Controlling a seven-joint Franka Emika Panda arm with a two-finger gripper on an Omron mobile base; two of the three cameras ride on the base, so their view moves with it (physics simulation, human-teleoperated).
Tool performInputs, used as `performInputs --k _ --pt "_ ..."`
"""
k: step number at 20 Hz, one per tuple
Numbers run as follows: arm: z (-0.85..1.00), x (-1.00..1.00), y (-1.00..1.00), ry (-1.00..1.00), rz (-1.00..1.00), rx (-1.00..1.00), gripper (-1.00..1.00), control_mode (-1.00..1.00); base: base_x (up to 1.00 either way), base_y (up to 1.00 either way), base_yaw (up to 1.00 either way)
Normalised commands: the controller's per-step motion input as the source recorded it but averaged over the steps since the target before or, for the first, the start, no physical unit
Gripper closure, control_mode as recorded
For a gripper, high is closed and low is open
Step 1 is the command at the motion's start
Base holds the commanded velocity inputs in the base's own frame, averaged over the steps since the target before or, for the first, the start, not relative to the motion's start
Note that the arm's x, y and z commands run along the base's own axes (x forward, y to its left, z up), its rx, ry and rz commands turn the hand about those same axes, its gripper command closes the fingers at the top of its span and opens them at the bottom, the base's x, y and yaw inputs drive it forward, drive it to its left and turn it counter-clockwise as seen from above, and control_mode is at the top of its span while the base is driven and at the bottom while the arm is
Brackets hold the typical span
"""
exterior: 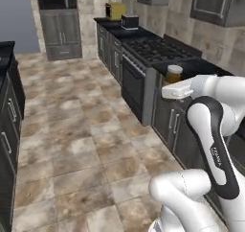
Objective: Take the cinnamon bottle from the cabinet and place it on the dining table, next to the plate with the cupcake. Then take the chocolate from the dining counter and place it on the cupcake plate.
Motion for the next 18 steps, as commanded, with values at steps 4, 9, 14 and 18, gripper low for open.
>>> performInputs --k 4,9,14,18 --pt "0.0 0.0 0.0 0.0 0.0 0.0 1.0 1.0 0.88 0.28 0.53" --pt "0.0 0.0 0.0 0.0 0.0 0.0 1.0 1.0 0.36 0.51 0.47" --pt "0.0 0.0 0.0 0.0 0.0 0.0 1.0 1.0 -0.15 0.96 0.45" --pt "0.0 0.0 0.0 0.0 0.0 0.0 1.0 1.0 -0.04 1.0 0.45"
